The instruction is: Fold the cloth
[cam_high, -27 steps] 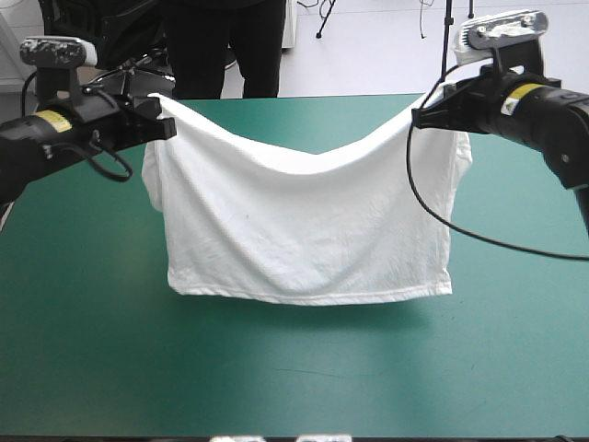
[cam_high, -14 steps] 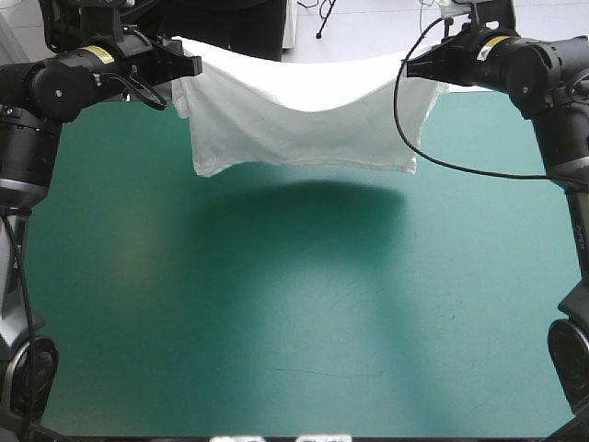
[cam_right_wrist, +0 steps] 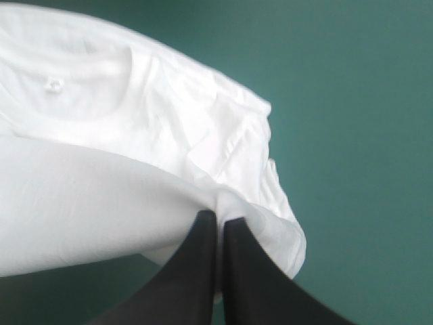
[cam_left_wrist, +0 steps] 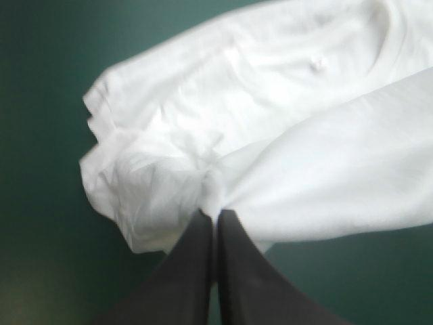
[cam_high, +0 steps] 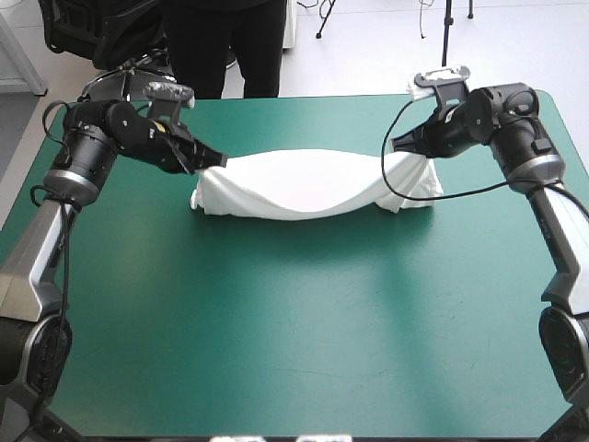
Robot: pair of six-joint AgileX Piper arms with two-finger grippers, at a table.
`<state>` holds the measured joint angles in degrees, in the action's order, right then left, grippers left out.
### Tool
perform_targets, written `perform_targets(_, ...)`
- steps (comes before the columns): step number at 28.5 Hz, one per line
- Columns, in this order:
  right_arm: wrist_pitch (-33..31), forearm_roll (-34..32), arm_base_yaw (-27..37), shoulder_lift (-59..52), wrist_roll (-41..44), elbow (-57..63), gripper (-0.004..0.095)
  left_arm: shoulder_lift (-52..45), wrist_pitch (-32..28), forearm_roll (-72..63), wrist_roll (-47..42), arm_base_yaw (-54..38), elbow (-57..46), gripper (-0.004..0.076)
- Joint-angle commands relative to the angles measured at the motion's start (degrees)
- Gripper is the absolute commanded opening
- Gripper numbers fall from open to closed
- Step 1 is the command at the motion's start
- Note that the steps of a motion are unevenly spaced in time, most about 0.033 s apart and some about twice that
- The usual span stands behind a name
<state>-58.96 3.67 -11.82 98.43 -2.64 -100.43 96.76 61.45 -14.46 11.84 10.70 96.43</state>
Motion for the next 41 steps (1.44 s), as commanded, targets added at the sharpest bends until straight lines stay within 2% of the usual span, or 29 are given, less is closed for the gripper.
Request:
perform_targets(1,-0.22,2.69,0.27,-3.12,-2.02,2.48,-0.0017,-3.92,-0.83,-1.37,0.27,0.05,-4.57,-0.0009)
perform_targets(6,-4.91,10.34,0.27,-3.21,-5.89,7.09,-0.0017,-8.12,-1.59,-0.97,0.41,0.68,-12.28,-0.0009)
perform_targets(10,-6.6,13.06,0.27,-3.98,-6.92,10.87,-0.0017,-11.96,-2.29,-0.61,0.19,2.11,-19.42,-0.0009)
perform_targets(17,-8.86,13.5,0.27,-8.1,-7.55,22.54,-0.0017,-17.18,-2.03,1.73,-1.62,6.22,-32.75,-0.0009)
perform_targets(23,-9.1,14.73,0.27,-12.31,-9.03,32.4,-0.0017,-21.53,-2.85,1.73,-1.62,7.27,-39.93,-0.0009)
perform_targets(41,-10.07,11.74,0.27,-21.51,-10.3,46.11,-0.0017,-29.06,-3.58,2.02,-1.62,7.44,-50.96,-0.0008)
